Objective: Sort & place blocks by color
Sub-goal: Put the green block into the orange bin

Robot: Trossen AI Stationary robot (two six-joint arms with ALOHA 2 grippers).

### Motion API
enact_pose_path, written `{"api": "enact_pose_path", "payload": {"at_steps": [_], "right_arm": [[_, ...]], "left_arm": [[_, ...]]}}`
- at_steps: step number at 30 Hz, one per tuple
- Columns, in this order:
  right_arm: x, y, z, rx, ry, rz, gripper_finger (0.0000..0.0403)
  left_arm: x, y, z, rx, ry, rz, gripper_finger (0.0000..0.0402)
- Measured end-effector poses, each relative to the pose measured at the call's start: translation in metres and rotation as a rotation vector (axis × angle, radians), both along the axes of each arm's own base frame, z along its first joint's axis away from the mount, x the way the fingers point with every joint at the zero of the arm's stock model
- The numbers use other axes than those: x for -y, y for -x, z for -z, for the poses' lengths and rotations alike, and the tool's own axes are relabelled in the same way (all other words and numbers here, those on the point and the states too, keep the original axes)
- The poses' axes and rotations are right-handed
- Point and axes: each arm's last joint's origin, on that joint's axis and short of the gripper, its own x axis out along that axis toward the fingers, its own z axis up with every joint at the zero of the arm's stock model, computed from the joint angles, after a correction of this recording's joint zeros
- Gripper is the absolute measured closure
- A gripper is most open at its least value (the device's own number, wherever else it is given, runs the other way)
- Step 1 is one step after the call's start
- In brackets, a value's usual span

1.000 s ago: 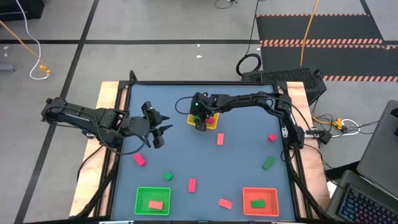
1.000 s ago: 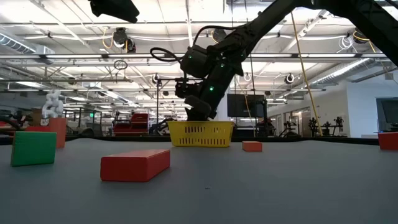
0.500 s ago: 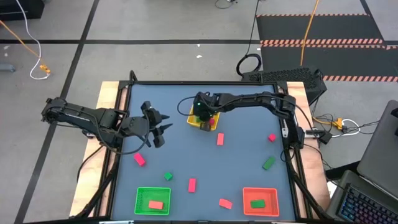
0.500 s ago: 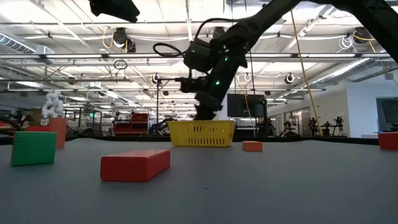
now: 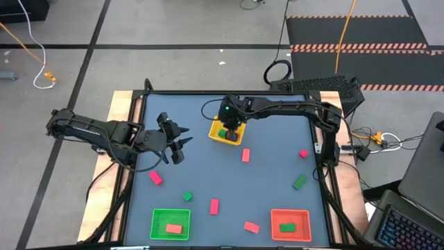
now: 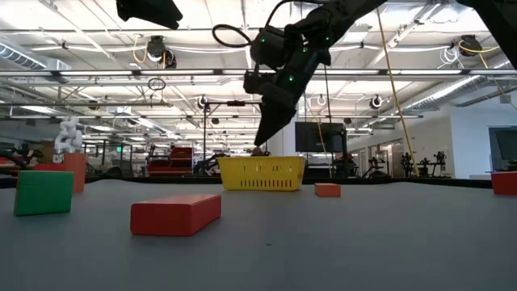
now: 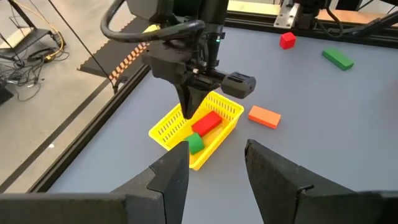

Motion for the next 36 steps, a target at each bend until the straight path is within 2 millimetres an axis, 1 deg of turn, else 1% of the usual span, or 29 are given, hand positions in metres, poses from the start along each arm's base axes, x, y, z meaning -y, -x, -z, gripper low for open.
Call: {"api": "enact_pose_path", "payload": {"at_steps": [3,8,10,12,14,18,21,25,28,32,36], "right_arm": [[0.0,-0.003,0.008,-0.005,-0.032,0.008,0.0345],[0.0,-0.001,0.034,-0.054,-0.059,0.026,0.0247],[-0.001,0.0,0.042,-0.033,-0.053,0.025,0.0214],[-0.002,0.0,0.049,0.001,-0.039,0.017,0.0189],[-0.004,0.0,0.053,0.032,-0.026,0.007,0.0174],[-0.01,-0.001,0.059,0.083,0.0,-0.066,0.0167],[-0.013,-0.001,0.061,0.072,0.043,-0.142,0.0172],[-0.014,-0.001,0.063,0.063,0.093,-0.215,0.0183],[-0.011,0.0,0.067,0.05,0.106,-0.237,0.0185],[-0.007,-0.003,0.079,0.039,0.122,-0.27,0.0185],[-0.005,-0.006,0.082,0.063,0.124,-0.261,0.0186]], "left_arm": [[0.0,0.0,0.0,-0.001,0.0,0.0,0.0243],[0.0,0.0,0.0,-0.004,-0.001,0.0,0.0243],[0.0,0.0,0.0,-0.005,-0.001,0.0,0.0243],[0.0,0.0,0.0,-0.006,-0.003,0.002,0.0243],[0.0,0.0,0.0,-0.006,-0.004,0.002,0.0243],[0.0,0.0,0.0,-0.005,-0.004,0.002,0.0243],[0.0,0.0,0.0,-0.006,-0.006,0.003,0.0243],[0.0,0.0,0.0,-0.004,-0.005,0.003,0.0243],[0.0,0.0,0.0,-0.002,-0.005,0.003,0.0243],[0.0,0.0,0.0,-0.001,-0.004,0.003,0.0243],[0.0,0.0,0.0,0.0,-0.004,0.003,0.0243]]}}
